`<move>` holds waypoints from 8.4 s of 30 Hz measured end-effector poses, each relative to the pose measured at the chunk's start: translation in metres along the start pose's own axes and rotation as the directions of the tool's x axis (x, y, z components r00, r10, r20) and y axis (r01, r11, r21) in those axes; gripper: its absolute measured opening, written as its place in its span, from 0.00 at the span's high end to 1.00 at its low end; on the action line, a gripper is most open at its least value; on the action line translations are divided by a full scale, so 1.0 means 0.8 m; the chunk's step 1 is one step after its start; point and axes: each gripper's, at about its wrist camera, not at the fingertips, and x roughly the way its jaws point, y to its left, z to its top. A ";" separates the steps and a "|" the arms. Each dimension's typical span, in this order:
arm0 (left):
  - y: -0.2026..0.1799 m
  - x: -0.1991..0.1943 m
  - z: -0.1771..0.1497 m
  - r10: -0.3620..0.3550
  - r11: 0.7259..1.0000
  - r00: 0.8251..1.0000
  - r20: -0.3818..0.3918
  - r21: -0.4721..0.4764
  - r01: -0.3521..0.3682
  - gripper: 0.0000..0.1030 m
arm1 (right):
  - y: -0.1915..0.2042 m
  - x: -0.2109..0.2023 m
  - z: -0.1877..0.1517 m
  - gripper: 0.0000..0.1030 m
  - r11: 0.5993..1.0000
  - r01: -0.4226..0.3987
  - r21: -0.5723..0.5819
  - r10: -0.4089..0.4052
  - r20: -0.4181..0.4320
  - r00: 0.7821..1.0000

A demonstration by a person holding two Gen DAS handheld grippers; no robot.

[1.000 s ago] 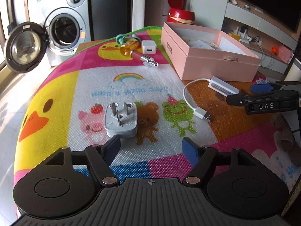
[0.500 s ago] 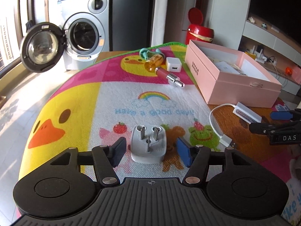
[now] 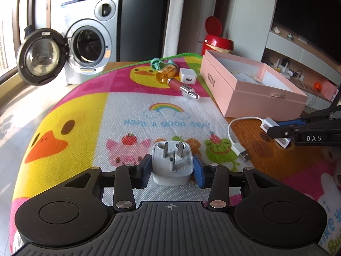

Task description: Organize rigid objects

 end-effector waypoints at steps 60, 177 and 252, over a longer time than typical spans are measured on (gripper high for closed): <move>0.131 0.042 0.089 0.013 0.944 0.996 0.090 -0.329 0.017 0.57 | 0.048 0.291 0.300 0.76 0.989 0.076 0.126 -0.027 -0.353 0.935; -0.132 -0.016 0.018 -0.127 0.918 0.969 -0.212 0.345 0.196 0.69 | -0.022 -0.044 -0.072 0.12 0.996 0.037 0.079 -0.039 0.021 0.999; -0.034 -0.029 -0.025 -0.124 0.992 0.989 -0.083 0.008 0.125 0.69 | -0.001 -0.025 -0.012 0.24 0.999 0.004 0.032 -0.004 0.016 1.000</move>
